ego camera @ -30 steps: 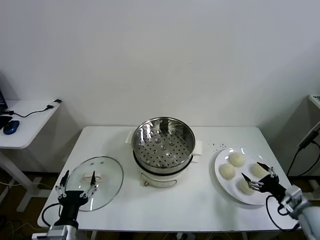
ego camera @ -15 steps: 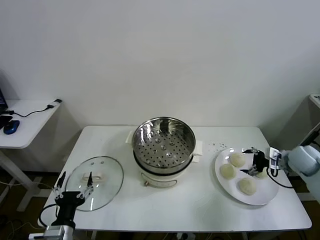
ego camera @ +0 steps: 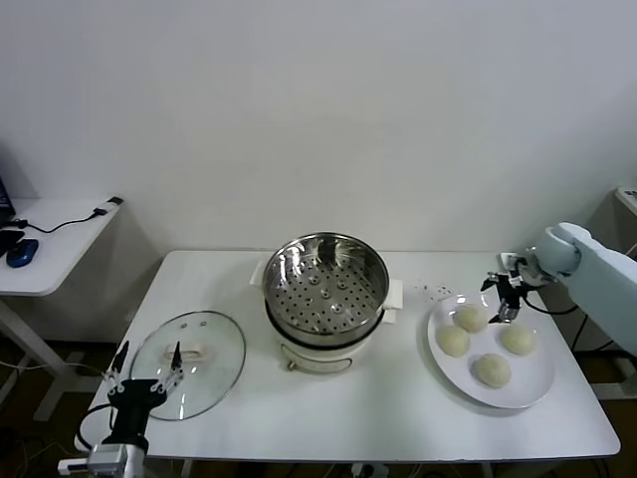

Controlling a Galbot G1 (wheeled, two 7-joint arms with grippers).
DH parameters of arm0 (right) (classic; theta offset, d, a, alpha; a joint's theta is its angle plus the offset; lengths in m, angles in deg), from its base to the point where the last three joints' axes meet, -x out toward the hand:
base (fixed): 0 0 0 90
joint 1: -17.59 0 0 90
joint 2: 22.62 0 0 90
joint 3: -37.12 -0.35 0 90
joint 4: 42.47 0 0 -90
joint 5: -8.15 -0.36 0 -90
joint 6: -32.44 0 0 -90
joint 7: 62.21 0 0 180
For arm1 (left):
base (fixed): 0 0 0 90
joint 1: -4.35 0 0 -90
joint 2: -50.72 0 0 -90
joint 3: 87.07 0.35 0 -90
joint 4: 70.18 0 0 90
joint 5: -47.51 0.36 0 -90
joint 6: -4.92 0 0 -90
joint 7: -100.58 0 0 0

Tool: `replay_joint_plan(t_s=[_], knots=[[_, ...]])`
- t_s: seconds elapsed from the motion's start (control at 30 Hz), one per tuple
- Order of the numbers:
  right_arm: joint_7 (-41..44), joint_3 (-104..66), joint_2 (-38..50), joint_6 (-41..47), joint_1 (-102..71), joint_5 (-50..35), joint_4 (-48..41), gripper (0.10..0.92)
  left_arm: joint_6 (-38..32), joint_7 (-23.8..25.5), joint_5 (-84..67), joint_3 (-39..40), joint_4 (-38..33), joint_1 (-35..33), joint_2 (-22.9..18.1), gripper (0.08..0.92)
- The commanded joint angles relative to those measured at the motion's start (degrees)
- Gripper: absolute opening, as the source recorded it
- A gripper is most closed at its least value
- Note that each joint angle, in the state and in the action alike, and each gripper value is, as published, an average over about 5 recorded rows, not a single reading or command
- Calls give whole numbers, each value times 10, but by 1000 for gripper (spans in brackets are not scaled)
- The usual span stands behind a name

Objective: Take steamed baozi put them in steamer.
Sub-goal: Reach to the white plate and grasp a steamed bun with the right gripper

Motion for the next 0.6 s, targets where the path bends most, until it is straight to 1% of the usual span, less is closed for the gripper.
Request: replay_joint_plan(t_s=[0.03,0.6], knots=[[15,58,-62,-7,33,14,-89,823,2,0,0,-1,3,5,1,823],[15,29,-99,-14,-11,23,-129,823,3,1,1,-7,13,7,2,823]])
